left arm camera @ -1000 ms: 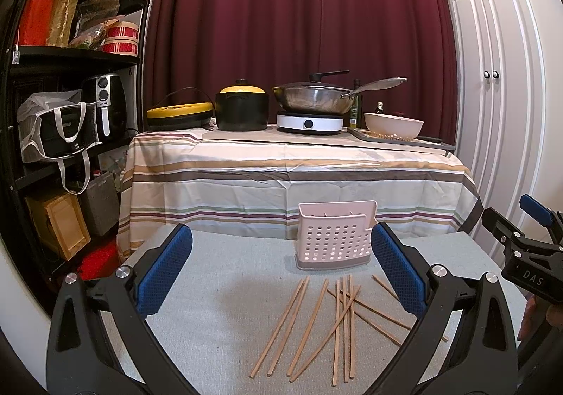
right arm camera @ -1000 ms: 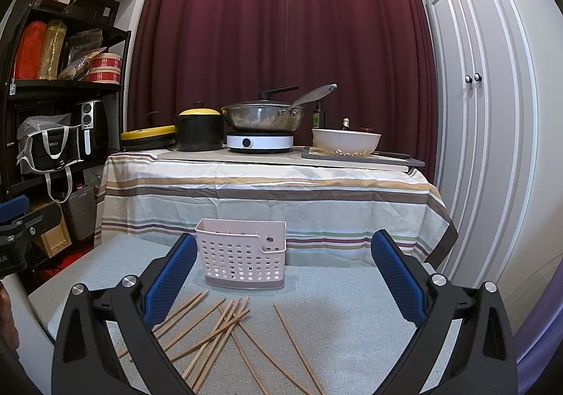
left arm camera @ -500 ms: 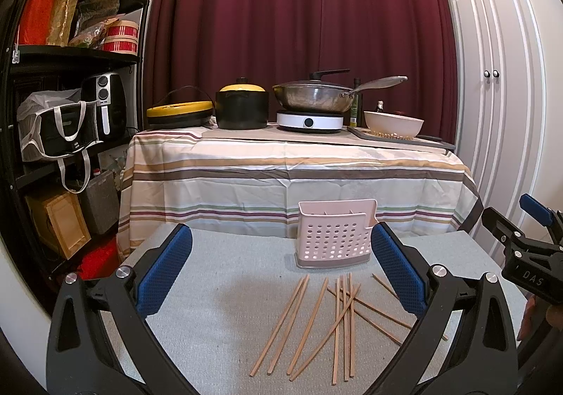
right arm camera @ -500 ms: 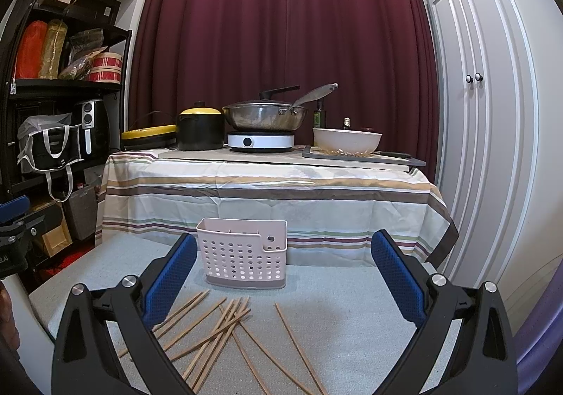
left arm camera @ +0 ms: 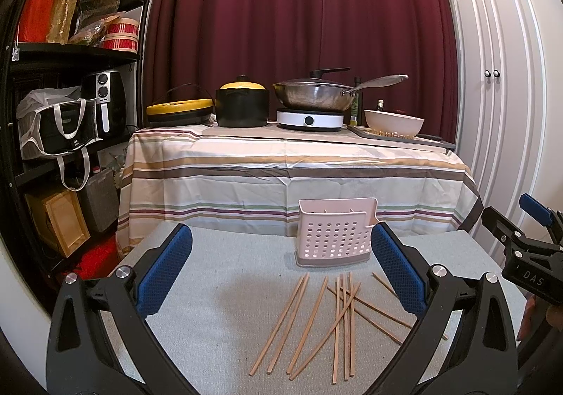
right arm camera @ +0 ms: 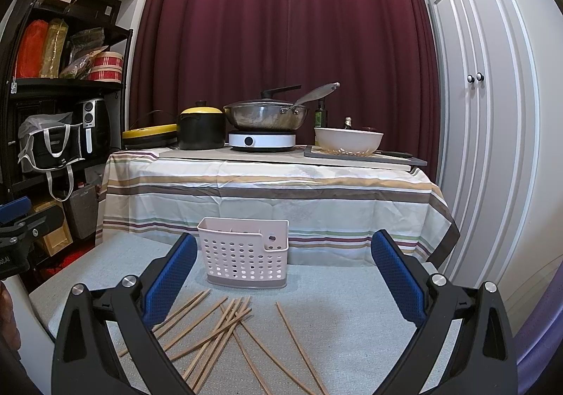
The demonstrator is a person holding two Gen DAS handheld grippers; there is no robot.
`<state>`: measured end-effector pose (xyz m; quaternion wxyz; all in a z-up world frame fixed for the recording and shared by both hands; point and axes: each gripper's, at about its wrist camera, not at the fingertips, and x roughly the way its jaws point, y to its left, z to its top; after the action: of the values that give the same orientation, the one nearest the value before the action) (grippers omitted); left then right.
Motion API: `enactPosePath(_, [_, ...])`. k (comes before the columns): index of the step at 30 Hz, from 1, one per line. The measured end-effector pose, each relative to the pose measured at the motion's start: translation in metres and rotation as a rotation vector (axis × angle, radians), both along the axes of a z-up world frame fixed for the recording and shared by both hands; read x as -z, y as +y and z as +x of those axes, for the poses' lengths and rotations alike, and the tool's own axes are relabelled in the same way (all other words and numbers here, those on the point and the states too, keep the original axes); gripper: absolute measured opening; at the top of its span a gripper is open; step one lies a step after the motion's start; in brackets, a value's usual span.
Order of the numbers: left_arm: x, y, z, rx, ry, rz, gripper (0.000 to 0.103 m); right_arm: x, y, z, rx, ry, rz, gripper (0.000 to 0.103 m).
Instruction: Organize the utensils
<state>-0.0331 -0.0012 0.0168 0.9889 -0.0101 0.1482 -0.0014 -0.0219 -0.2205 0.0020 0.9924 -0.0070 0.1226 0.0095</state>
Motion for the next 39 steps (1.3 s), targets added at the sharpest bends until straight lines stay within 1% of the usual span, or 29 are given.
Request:
enactPosePath(12, [0.004,-0.001,0.007,0.002,0.012,0.0,0.099,0.004,0.004,0.002,-0.003,0.011,0.002,0.096])
enactPosePath(17, [0.022,0.002,0.019,0.007,0.044,0.003,0.099,0.017,0.001,0.009,-0.012,0.037,0.012,0.096])
enactPosePath(20, [0.042,0.006,0.032,0.023,0.089,0.0,0.099,0.032,-0.005,0.016,-0.022,0.067,0.018,0.096])
enactPosePath(22, [0.061,0.008,0.042,0.026,0.134,0.005,0.099,0.047,-0.008,0.024,-0.022,0.104,0.015,0.096])
enactPosePath(27, [0.116,0.018,0.062,0.021,0.251,0.013,0.099,0.092,-0.015,0.043,-0.021,0.217,0.015,0.096])
enactPosePath(30, [0.14,0.026,0.068,0.013,0.297,0.016,0.098,0.117,-0.019,0.05,-0.02,0.272,0.016,0.096])
enactPosePath(31, [0.152,0.029,0.07,0.013,0.319,0.017,0.097,0.125,-0.02,0.052,-0.021,0.289,0.018,0.096])
enactPosePath(34, [0.174,0.033,0.073,0.02,0.368,0.02,0.084,0.145,-0.023,0.058,-0.026,0.337,0.027,0.096])
enactPosePath(36, [0.188,0.036,0.076,0.02,0.405,0.02,0.083,0.156,-0.022,0.062,-0.033,0.364,0.028,0.096])
enactPosePath(38, [0.2,0.04,0.077,0.021,0.431,0.015,0.078,0.163,-0.022,0.064,-0.043,0.379,0.026,0.096])
enactPosePath(39, [0.204,0.041,0.078,0.021,0.443,0.018,0.078,0.167,-0.021,0.065,-0.047,0.384,0.021,0.096])
